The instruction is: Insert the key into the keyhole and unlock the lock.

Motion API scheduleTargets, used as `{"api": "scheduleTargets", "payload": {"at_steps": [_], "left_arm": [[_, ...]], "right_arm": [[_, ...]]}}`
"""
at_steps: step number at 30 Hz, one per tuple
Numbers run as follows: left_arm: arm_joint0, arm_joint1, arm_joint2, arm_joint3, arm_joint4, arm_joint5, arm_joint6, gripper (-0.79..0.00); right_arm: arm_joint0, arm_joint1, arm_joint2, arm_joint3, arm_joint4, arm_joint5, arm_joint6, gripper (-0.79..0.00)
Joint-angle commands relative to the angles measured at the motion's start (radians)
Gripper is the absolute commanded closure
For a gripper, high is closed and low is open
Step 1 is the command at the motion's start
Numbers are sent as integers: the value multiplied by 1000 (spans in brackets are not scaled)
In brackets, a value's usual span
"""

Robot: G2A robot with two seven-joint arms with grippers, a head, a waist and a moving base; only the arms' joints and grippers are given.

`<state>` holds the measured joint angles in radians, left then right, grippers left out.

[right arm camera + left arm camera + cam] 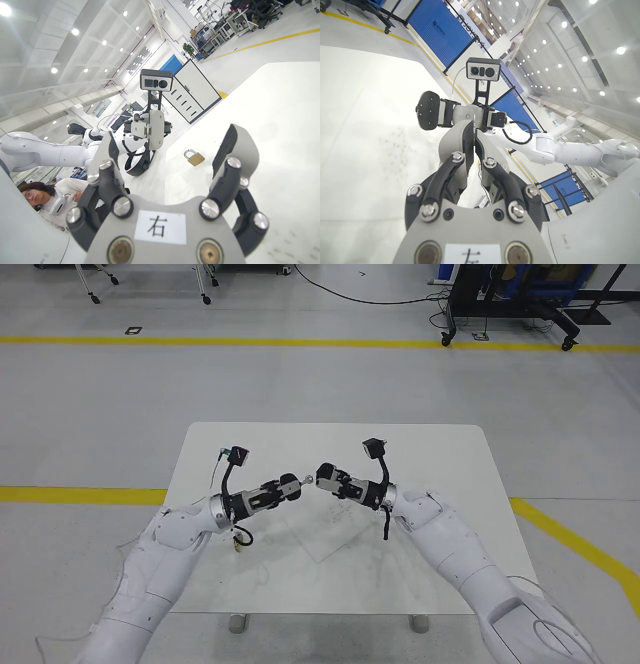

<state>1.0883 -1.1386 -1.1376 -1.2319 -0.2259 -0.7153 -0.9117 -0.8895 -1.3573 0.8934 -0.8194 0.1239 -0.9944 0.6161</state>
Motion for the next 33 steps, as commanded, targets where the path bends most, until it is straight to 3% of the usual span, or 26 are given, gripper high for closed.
{"api": "scheduleTargets", "payload": {"at_steps": [1, 6, 7, 8, 9, 12, 19, 21, 23, 33], "left_arm": [[-10, 6, -4, 11, -19, 27, -73, 0], [-41, 14, 8, 44, -51, 68, -208, 0], [-47, 14, 12, 50, -57, 71, -225, 0], [-53, 14, 15, 58, -56, 75, -232, 0], [-57, 13, 19, 62, -55, 76, -231, 0], [-65, 11, 32, 67, -51, 72, -228, 0], [-73, 10, 53, 69, -44, 69, -224, 0], [-76, 9, 61, 71, -49, 66, -226, 0], [-79, 8, 65, 74, -50, 62, -225, 0], [-86, 8, 75, 87, -66, 49, -215, 0]], "right_arm": [[0, 5, 4, -10, 32, 66, 43, -785], [25, 27, 18, -14, 147, 202, 292, -785], [28, 30, 19, -16, 172, 222, 344, -730], [30, 32, 21, -18, 203, 240, 392, -529], [32, 34, 25, -17, 231, 250, 426, -391], [37, 36, 26, -20, 289, 290, 499, -286], [37, 40, 10, -38, 335, 330, 540, -185], [37, 41, 4, -42, 344, 340, 549, -111], [37, 42, -1, -46, 354, 349, 558, -86], [32, 56, -18, -74, 399, 390, 600, -89]]}}
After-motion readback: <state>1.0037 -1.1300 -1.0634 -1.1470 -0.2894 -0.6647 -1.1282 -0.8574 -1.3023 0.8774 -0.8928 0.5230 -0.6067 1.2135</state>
